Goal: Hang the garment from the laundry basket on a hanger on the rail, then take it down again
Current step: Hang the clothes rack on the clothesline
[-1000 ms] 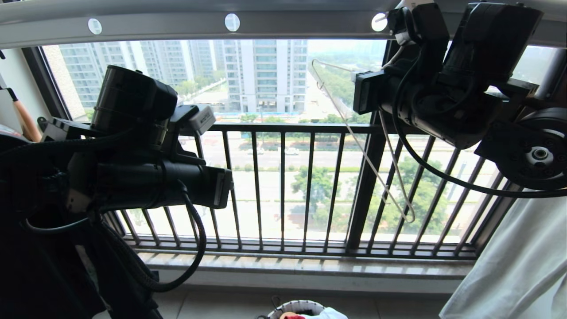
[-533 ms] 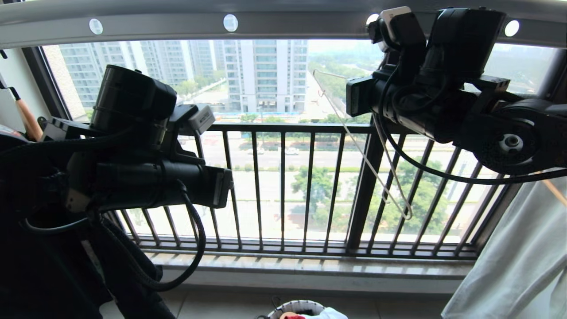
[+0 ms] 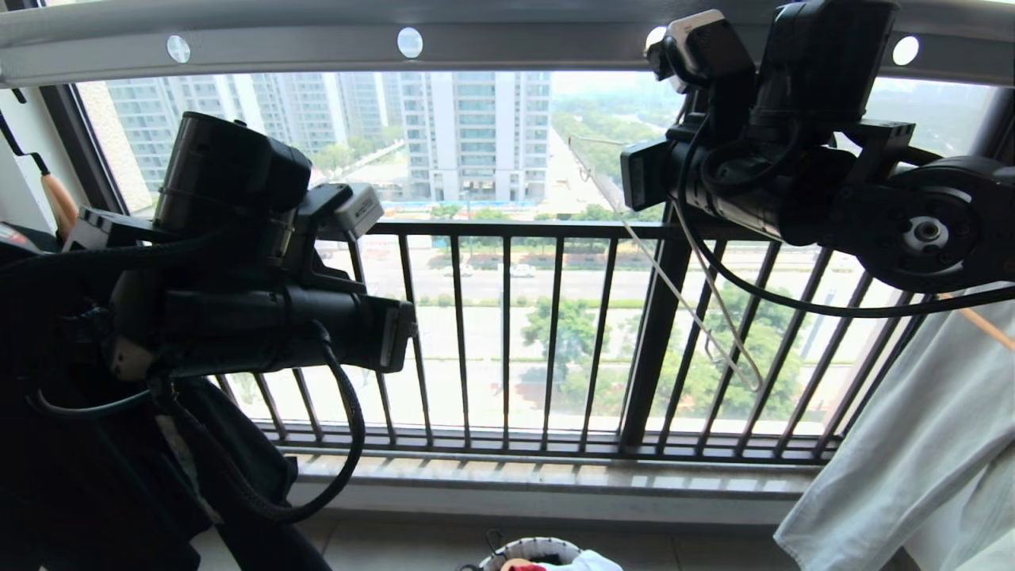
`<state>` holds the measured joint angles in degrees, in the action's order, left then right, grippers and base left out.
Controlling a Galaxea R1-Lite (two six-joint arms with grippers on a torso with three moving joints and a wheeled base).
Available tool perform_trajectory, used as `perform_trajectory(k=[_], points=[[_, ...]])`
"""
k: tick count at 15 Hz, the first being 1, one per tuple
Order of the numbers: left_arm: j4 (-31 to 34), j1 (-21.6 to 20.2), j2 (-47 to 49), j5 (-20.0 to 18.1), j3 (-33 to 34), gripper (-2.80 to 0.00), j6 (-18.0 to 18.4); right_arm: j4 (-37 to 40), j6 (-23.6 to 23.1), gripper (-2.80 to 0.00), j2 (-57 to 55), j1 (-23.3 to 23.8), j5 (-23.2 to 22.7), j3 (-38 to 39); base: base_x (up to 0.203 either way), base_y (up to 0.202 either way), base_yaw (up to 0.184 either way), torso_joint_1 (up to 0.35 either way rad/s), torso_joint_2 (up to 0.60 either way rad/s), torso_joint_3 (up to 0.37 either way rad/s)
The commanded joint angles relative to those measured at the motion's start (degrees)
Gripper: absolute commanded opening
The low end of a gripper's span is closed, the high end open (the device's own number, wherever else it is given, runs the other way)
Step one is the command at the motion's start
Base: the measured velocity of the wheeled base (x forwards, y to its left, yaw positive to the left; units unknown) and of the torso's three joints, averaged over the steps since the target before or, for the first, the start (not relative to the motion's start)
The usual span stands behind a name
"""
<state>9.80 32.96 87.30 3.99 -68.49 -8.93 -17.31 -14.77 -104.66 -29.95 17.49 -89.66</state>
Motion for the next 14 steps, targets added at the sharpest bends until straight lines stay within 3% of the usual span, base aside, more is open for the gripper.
perform_trajectory(k=[1, 3, 4, 10, 14], points=[[0.0, 0.0, 0.0, 0.1, 0.1, -2.80, 0.0, -0.2, -0.1, -2.80, 0.1, 0.0, 0.1, 0.6, 0.000, 0.000, 0.000, 0.000, 0.00, 0.000], [0.0, 0.1, 0.0, 0.1, 0.1, -2.80, 0.0, -0.2, -0.9, -2.80, 0.2, 0.0, 0.1, 1.0, 0.000, 0.000, 0.000, 0.000, 0.00, 0.000], [0.0, 0.0, 0.0, 0.1, 0.1, -2.80, 0.0, -0.4, -1.4, 0.00, 0.3, 0.0, 0.0, 1.5, 0.000, 0.000, 0.000, 0.000, 0.00, 0.000], [0.0, 0.0, -1.1, 0.1, 1.0, -2.80, 1.3, -0.6, -1.3, 0.00, 2.2, -0.2, 0.0, 3.5, 0.000, 0.000, 0.000, 0.000, 0.00, 0.000], [0.0, 0.1, -1.7, 0.1, 1.3, -2.80, 1.9, -0.6, -1.0, 0.00, 9.9, -0.6, -0.1, 11.5, 0.000, 0.000, 0.000, 0.000, 0.00, 0.000]])
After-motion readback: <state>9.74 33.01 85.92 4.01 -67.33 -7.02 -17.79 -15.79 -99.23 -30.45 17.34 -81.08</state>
